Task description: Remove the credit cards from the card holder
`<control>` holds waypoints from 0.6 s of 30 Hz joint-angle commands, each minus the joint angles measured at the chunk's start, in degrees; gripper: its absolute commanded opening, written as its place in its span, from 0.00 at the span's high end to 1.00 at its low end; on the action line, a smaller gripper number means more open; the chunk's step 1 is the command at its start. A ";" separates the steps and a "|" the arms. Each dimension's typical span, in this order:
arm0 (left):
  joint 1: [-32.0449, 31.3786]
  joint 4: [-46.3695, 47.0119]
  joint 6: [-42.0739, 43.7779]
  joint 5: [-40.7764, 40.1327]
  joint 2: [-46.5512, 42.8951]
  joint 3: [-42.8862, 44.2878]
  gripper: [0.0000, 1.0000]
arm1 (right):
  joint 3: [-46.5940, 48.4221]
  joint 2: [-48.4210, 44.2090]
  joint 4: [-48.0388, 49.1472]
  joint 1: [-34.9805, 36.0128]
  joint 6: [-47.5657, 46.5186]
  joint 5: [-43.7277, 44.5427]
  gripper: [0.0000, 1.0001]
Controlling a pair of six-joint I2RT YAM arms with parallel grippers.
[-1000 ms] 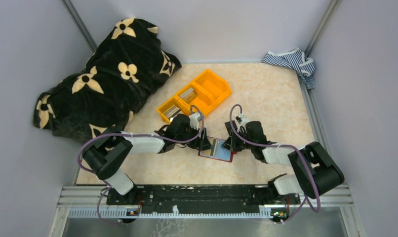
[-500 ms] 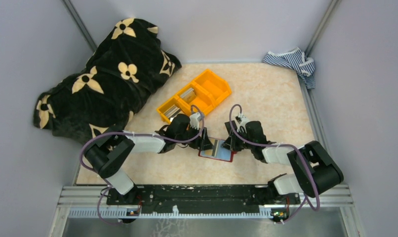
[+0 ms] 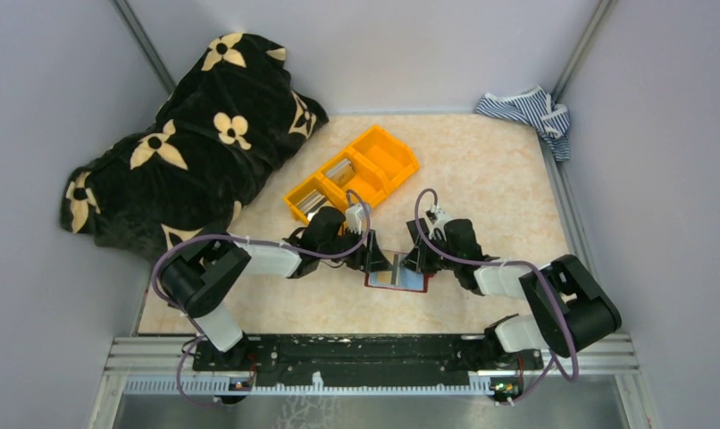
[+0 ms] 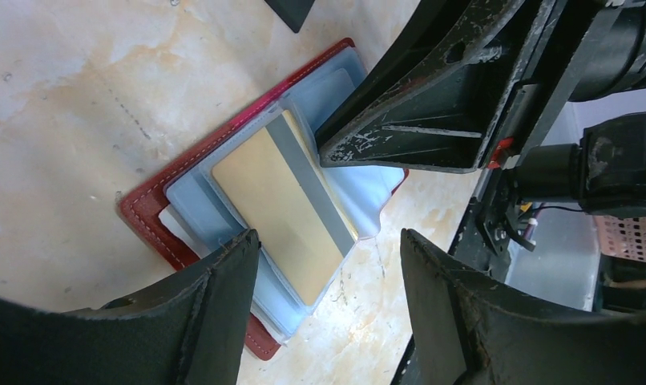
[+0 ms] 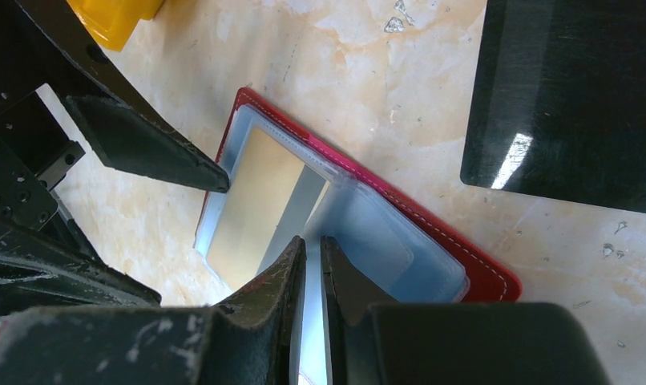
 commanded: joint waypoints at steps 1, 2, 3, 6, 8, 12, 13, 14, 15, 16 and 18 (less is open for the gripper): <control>-0.03 7.35 -3.04 4.15 1.52 -0.73 0.29 | -0.67 0.57 1.56 -0.23 0.19 -0.54 0.87; -0.03 7.92 -3.31 4.40 1.78 -0.71 0.29 | -0.67 0.58 1.56 -0.23 0.23 -0.54 0.87; -0.03 8.29 -3.53 4.62 2.02 -0.67 0.29 | -0.69 0.58 1.57 -0.23 0.09 -0.50 0.87; -0.03 9.85 -4.26 5.21 2.62 -0.92 0.29 | -0.75 0.72 1.77 -0.22 0.15 -0.50 0.87; -0.01 10.74 -4.80 5.61 2.76 -1.01 0.29 | -0.92 0.75 1.91 -0.23 0.18 -0.65 0.87; 0.19 12.37 -5.69 6.10 3.38 -0.95 0.29 | -1.16 0.80 2.20 -0.23 0.34 -0.61 0.87; 0.23 12.58 -5.87 6.36 3.49 -0.86 0.29 | -1.20 0.69 2.25 -0.23 0.34 -0.61 0.87; 0.28 12.79 -5.99 6.50 3.57 -0.85 0.29 | -1.19 0.72 2.27 -0.23 0.34 -0.65 0.87; 0.34 12.62 -6.03 6.46 3.55 -0.72 0.29 | -1.19 0.67 2.27 -0.23 0.35 -0.68 0.87; 0.44 11.93 -5.93 6.29 3.43 -0.63 0.29 | -1.20 0.65 2.21 -0.23 0.34 -0.65 0.87; 0.61 8.46 -4.68 5.23 3.08 -0.02 0.29 | -1.28 0.54 2.10 -0.23 0.26 -0.45 0.87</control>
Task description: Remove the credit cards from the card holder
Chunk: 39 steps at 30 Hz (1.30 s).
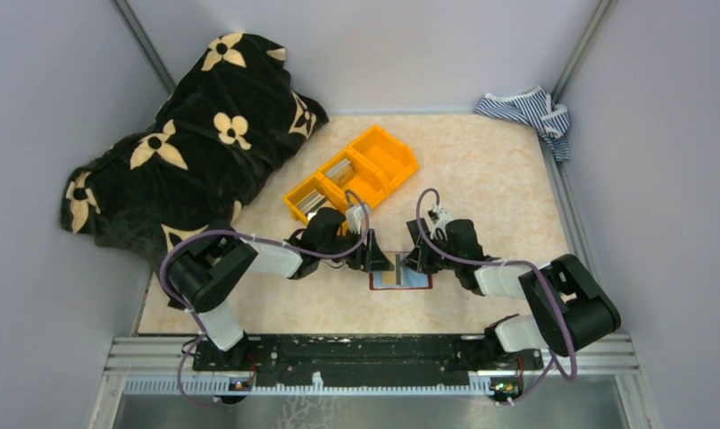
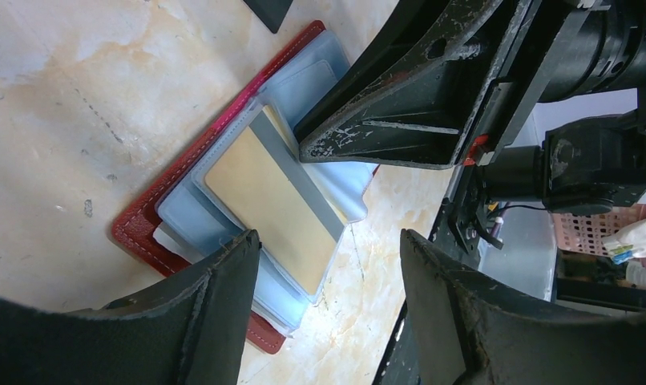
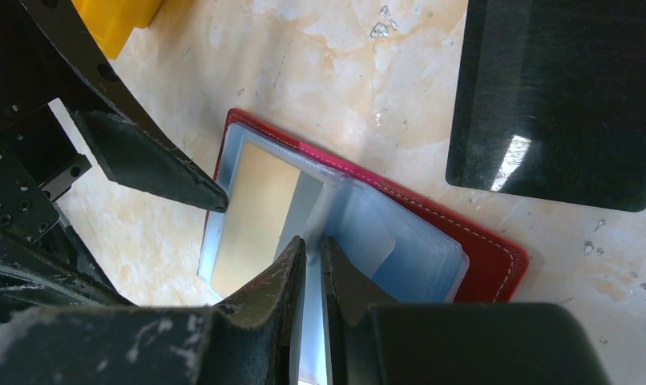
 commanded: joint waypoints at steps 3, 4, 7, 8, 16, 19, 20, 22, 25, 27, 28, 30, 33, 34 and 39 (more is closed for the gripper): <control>0.12 -2.43 2.86 -0.94 -0.82 0.98 0.29 | -0.91 0.76 1.59 0.10 0.10 -0.68 0.87; 0.33 -1.69 3.16 -1.00 -1.27 0.21 0.29 | -0.97 1.02 1.79 0.11 0.18 -0.82 0.87; 0.84 1.09 2.29 0.40 -2.08 -0.92 0.29 | -1.13 1.37 2.52 0.10 0.46 -1.12 0.87; 0.93 1.85 1.90 0.91 -1.95 -0.92 0.29 | -1.13 1.32 2.56 0.10 0.53 -1.18 0.87; 0.94 11.08 -2.69 4.82 2.17 -0.34 0.30 | -0.54 -0.77 0.22 0.10 0.05 -0.65 0.87; 0.94 13.88 -4.54 5.82 2.64 -0.11 0.30 | -0.55 -1.29 -0.40 0.10 -0.20 -0.47 0.87; 0.94 14.59 -4.99 6.03 2.85 0.19 0.30 | -0.54 -1.16 -0.32 0.10 -0.14 -0.51 0.86; 0.94 15.35 -5.62 6.64 3.27 1.07 0.30 | -0.72 -0.72 0.36 0.10 -0.02 -0.78 0.86; 0.94 16.98 -6.81 7.73 4.12 2.15 0.31 | -0.79 -0.15 0.94 0.10 0.13 -1.02 0.87; 0.94 17.93 -7.63 8.43 4.66 2.85 0.31 | -0.82 0.04 1.17 0.10 0.08 -1.06 0.86; 0.96 18.45 -8.06 8.71 4.93 3.05 0.31 | -0.83 0.05 1.21 0.10 0.09 -1.11 0.87; 0.88 19.71 -8.92 9.19 5.42 3.36 0.31 | -0.84 0.12 1.40 0.10 0.12 -1.04 0.86; 0.85 21.00 -9.95 9.85 6.35 3.84 0.31 | -1.01 0.10 1.78 0.10 0.15 -1.14 0.87; 0.81 21.43 -10.44 10.11 6.71 4.06 0.31 | -1.04 0.01 1.82 0.09 0.15 -1.21 0.87; 0.31 22.80 -11.22 10.78 7.80 5.02 0.32 | -1.44 -1.83 0.78 0.10 0.35 -0.68 0.86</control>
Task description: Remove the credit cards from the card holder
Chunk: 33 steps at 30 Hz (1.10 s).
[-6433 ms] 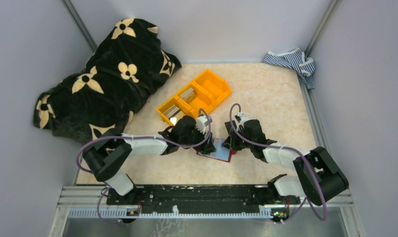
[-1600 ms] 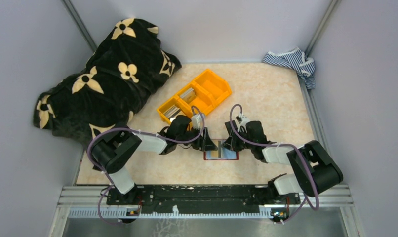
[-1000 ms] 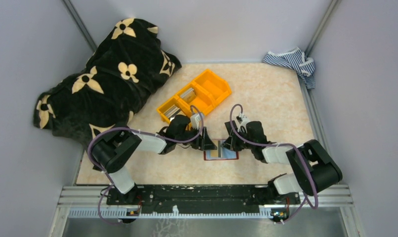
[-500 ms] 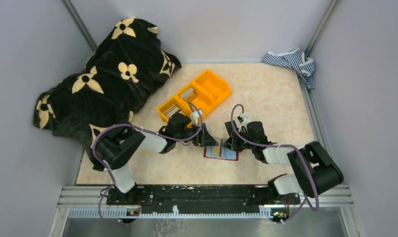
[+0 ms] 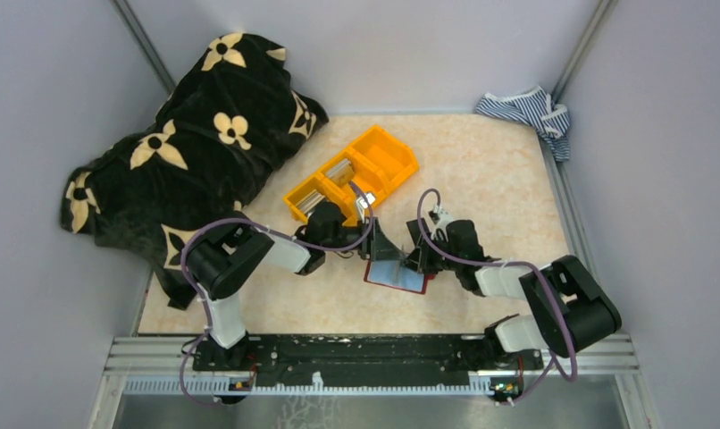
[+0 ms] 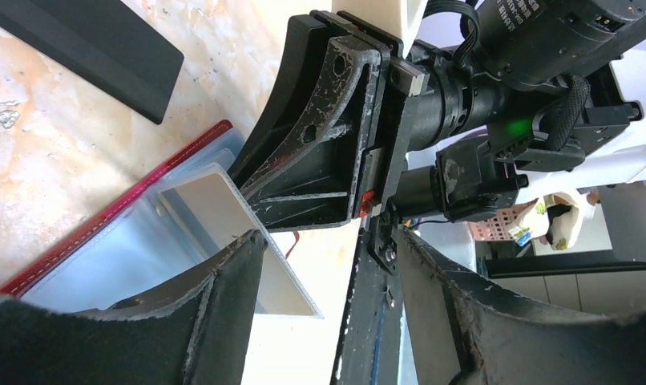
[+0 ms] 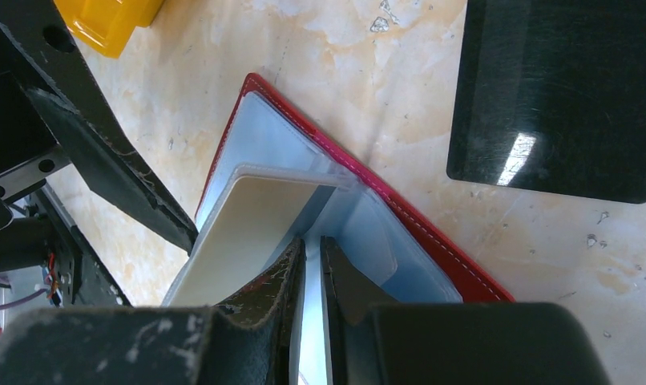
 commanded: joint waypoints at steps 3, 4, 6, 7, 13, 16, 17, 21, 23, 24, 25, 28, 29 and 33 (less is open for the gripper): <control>-1.01 3.74 -1.29 2.15 1.58 2.40 0.32 | -1.06 -3.75 -1.19 0.34 -0.48 0.59 0.87; -1.10 3.95 -1.45 2.31 1.76 2.39 0.32 | -1.02 -4.61 -1.81 0.34 -0.50 0.79 0.87; -1.21 4.41 -1.69 2.55 1.97 2.50 0.32 | -0.87 -6.11 -3.27 0.34 -0.53 1.05 0.87; -1.29 4.53 -1.73 2.60 2.05 2.51 0.32 | -0.87 -6.98 -3.87 0.34 -0.57 1.23 0.86; -1.63 4.88 -1.90 2.99 2.74 2.80 0.32 | -0.25 -11.45 -8.73 0.29 -1.46 3.55 0.87; -1.72 5.30 -2.13 3.24 2.84 2.77 0.32 | -0.32 -11.67 -9.45 0.29 -1.92 3.90 0.87; -1.73 5.42 -2.16 3.25 2.75 2.63 0.32 | -0.49 -11.48 -9.23 0.32 -1.88 3.98 0.87; -1.74 4.99 -1.51 3.02 2.06 2.21 0.32 | -1.25 -10.50 -8.38 0.30 -1.65 4.23 0.87; -1.69 4.77 -1.28 2.97 1.72 1.95 0.32 | -1.24 -10.40 -8.53 0.26 -1.69 4.52 0.87; -1.66 4.77 -1.13 2.91 1.59 1.76 0.32 | -1.09 -10.60 -9.10 0.24 -1.83 5.05 0.87; -1.65 4.68 -0.99 2.86 1.42 1.65 0.32 | -0.82 -10.95 -10.12 0.25 -2.01 5.80 0.87; -1.64 3.73 0.04 2.47 0.84 1.37 0.32 | 0.19 -13.05 -14.92 -0.07 -2.94 9.60 0.87; -1.65 3.12 0.48 2.28 0.63 1.36 0.32 | 0.48 -14.10 -16.49 -0.28 -3.00 11.26 0.87; -1.65 0.52 2.65 1.55 -0.08 1.49 0.32 | 1.23 -19.79 -22.75 -0.88 -2.49 18.58 0.87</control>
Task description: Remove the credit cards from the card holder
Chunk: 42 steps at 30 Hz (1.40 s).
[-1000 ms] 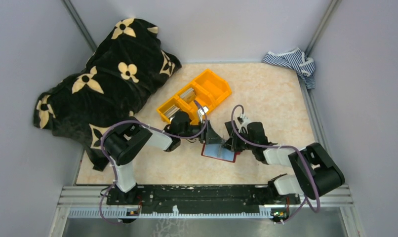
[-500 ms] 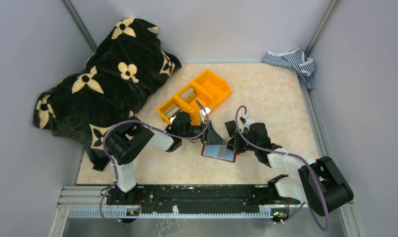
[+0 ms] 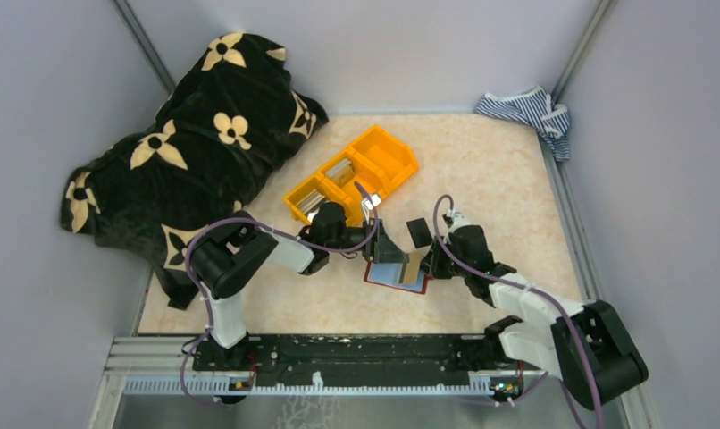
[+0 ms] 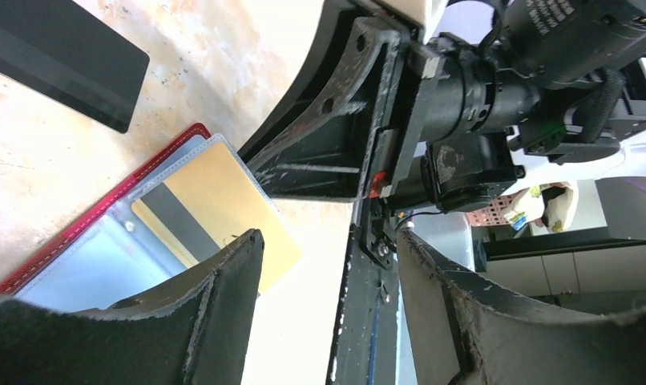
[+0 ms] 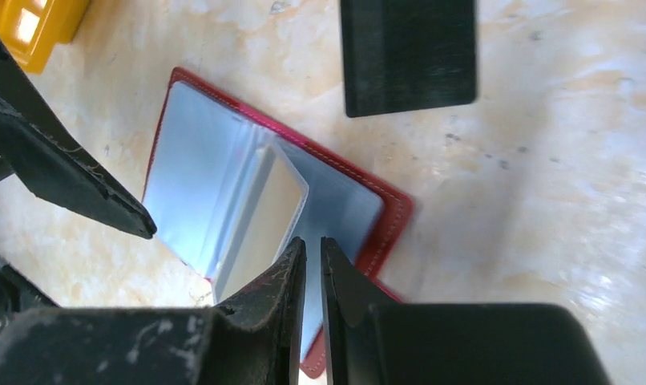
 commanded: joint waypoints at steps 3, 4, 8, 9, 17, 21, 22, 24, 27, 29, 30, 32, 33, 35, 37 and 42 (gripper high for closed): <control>-0.21 -2.92 4.67 -0.66 -2.25 0.17 0.32 | 2.57 -9.05 -8.22 -0.76 -0.05 13.23 0.86; -0.23 -3.35 4.98 -0.71 -2.34 0.22 0.31 | 2.55 -9.94 -8.74 -0.76 0.24 14.08 0.83; -0.20 -3.81 5.66 -0.99 -2.57 -0.01 0.31 | 3.11 -11.33 -8.86 -0.76 -0.59 13.64 0.68; -0.17 -3.79 5.68 -1.12 -2.62 -0.22 0.31 | 3.57 -10.85 -8.88 -0.72 -1.16 12.92 0.63; 1.61 -3.44 6.34 -2.50 -5.54 -3.20 0.32 | 6.32 -5.67 -6.61 1.39 -2.64 9.65 0.58; 2.42 -4.24 7.47 -2.88 -6.63 -4.43 0.32 | 7.34 -2.40 -4.93 3.02 -3.05 8.42 0.59; 2.53 -4.68 7.86 -3.32 -6.82 -4.78 0.32 | 7.56 -1.37 -4.45 3.40 -2.98 7.86 0.59; 2.65 -6.34 9.47 -4.96 -7.25 -5.56 0.32 | 7.93 0.05 -3.31 4.66 -2.78 7.80 0.59; 2.65 -11.47 14.35 -8.67 -7.47 -6.31 0.32 | 8.60 2.18 -2.11 5.94 -2.47 7.86 0.60; 2.65 -12.69 15.84 -10.73 -7.58 -7.71 0.32 | 8.58 3.46 -1.35 6.09 -2.40 7.50 0.60; 2.66 -13.06 16.48 -11.45 -7.67 -8.35 0.32 | 8.65 3.91 -1.01 6.09 -2.35 7.19 0.61; 2.65 -14.87 17.93 -13.21 -7.80 -9.31 0.33 | 8.64 4.53 -0.41 6.09 -2.36 6.79 0.61; 2.65 -15.41 18.48 -13.79 -7.85 -9.80 0.33 | 8.58 4.73 -0.07 6.18 -2.40 6.72 0.62; 2.65 -16.13 19.37 -15.09 -8.07 -10.89 0.33 | 8.65 5.41 0.40 6.18 -2.36 6.51 0.62; 2.65 -16.90 19.89 -15.63 -8.00 -11.41 0.33 | 8.66 6.45 0.93 6.26 -2.24 5.82 0.62; 2.70 -16.33 20.03 -15.69 -6.34 -12.05 0.33 | 8.45 7.61 2.50 7.07 -1.35 4.53 0.65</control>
